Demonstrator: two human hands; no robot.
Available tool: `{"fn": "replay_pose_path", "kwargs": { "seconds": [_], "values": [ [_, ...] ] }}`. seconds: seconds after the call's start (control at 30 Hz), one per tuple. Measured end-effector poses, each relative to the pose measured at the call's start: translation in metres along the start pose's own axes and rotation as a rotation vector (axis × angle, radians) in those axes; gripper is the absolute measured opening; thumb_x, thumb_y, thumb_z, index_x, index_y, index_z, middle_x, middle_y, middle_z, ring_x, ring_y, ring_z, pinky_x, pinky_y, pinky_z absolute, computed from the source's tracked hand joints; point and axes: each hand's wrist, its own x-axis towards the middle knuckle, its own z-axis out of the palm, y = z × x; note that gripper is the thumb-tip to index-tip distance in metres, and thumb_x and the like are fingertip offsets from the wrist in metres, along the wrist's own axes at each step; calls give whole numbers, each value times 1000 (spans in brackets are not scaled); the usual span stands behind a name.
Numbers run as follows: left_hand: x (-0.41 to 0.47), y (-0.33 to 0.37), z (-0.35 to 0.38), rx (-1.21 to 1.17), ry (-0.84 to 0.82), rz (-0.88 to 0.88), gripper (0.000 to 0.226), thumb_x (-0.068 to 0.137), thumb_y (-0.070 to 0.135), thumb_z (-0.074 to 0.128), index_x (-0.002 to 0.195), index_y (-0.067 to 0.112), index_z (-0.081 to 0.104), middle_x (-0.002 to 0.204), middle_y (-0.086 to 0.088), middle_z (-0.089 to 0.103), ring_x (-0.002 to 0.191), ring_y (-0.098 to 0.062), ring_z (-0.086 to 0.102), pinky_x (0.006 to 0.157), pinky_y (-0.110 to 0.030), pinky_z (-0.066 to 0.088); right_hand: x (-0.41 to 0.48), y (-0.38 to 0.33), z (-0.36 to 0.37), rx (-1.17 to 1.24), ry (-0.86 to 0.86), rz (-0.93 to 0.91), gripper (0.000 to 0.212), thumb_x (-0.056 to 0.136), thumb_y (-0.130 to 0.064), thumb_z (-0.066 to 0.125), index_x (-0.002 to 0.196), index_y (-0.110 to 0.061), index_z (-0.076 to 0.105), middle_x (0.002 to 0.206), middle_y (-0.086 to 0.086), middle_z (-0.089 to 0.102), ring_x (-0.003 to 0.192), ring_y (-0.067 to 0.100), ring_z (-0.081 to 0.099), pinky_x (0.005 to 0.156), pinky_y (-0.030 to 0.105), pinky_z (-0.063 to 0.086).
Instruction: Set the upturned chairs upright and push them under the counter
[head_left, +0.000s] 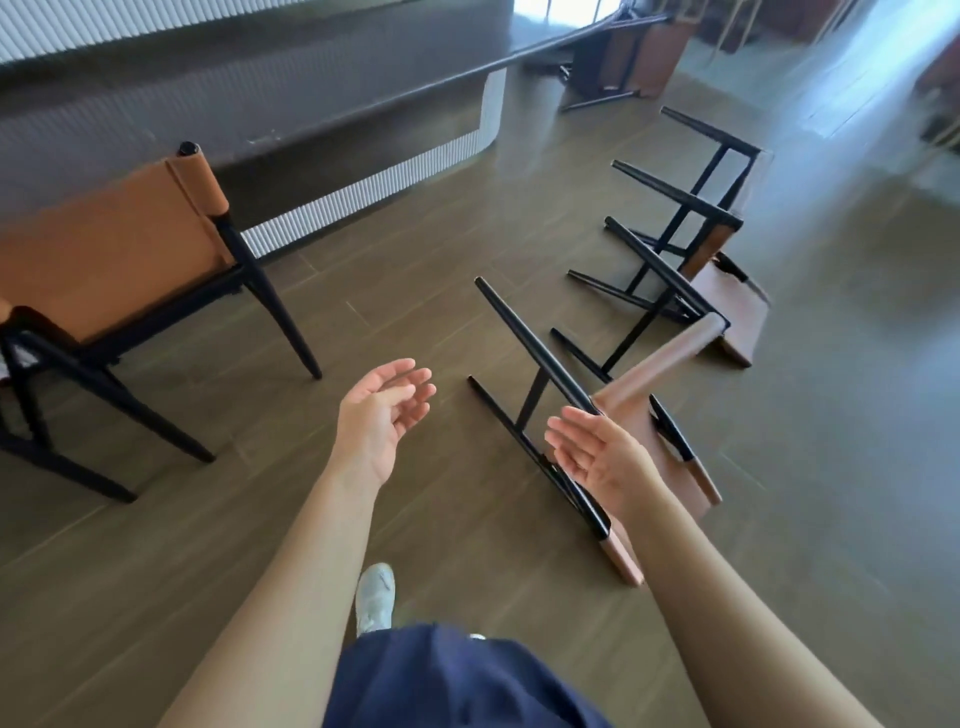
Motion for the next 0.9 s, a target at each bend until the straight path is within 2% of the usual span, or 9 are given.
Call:
{"fn": "replay_pose_path", "kwargs": {
  "seconds": [0.13, 0.23, 0.43, 0.67, 0.9],
  "values": [
    [-26, -16, 14, 27, -57, 0, 30, 90, -9, 47, 106, 8, 65, 100, -11, 73, 88, -22, 71, 73, -28, 55, -28, 10, -47, 76, 69, -19, 19, 94, -15, 55, 104, -7, 69, 104, 11, 75, 93, 23, 72, 79, 32, 52],
    [-41, -24, 19, 68, -111, -11, 29, 90, -8, 48, 106, 8, 65, 101, -11, 73, 87, -22, 71, 72, -28, 56, -45, 26, -72, 139, 96, -45, 22, 96, -18, 50, 105, -9, 68, 101, 7, 76, 82, 17, 75, 74, 30, 51],
    [-76, -42, 24, 165, -220, -61, 25, 90, -8, 51, 101, 8, 67, 97, -12, 73, 76, -22, 70, 69, -28, 56, -86, 56, -101, 287, 159, -87, 23, 98, -18, 44, 104, -11, 66, 92, 6, 77, 78, 17, 75, 72, 29, 51],
    [-116, -76, 44, 270, -300, -104, 22, 92, -2, 53, 102, 10, 68, 103, -9, 72, 96, -20, 68, 84, -31, 55, -135, 83, -135, 395, 218, -145, 21, 98, -16, 44, 102, -11, 65, 88, 6, 76, 79, 19, 74, 75, 28, 53],
    [-149, -129, 88, 272, -375, -169, 22, 90, 0, 52, 101, 10, 68, 101, -8, 73, 98, -22, 66, 87, -35, 53, -167, 80, -208, 436, 259, -206, 23, 99, -17, 43, 101, -11, 65, 88, 6, 76, 76, 18, 73, 68, 27, 56]
  ]
}}
